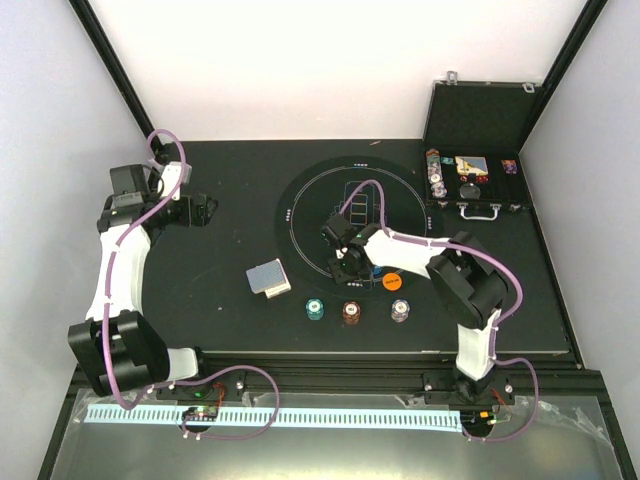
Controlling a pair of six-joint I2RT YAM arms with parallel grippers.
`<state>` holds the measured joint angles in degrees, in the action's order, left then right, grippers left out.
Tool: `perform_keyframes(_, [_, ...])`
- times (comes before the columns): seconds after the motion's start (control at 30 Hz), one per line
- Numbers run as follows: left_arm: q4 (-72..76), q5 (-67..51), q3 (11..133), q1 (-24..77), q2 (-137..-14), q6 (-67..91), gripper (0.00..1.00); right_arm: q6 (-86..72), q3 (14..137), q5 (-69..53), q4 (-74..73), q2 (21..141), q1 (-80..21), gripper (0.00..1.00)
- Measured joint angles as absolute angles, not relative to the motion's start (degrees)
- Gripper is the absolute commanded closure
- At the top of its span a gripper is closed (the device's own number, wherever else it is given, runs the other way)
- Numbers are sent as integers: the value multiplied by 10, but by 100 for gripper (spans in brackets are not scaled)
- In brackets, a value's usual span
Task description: Distribute texas hold em gaming equipment
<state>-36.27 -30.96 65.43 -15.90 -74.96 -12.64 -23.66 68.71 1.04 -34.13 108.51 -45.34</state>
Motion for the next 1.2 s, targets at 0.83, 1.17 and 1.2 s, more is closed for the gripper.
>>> perform_keyframes(0.83, [-408, -319, 656, -173, -722, -135, 1, -193, 1155, -12, -479, 1378, -454, 50])
perform_keyframes(1.17, [-412, -334, 657, -173, -722, -135, 1, -195, 998, -1, -471, 1245, -448, 22])
perform_keyframes(1.2, [-412, -335, 657, -173, -722, -135, 1, -196, 948, 1, -461, 1203, -443, 22])
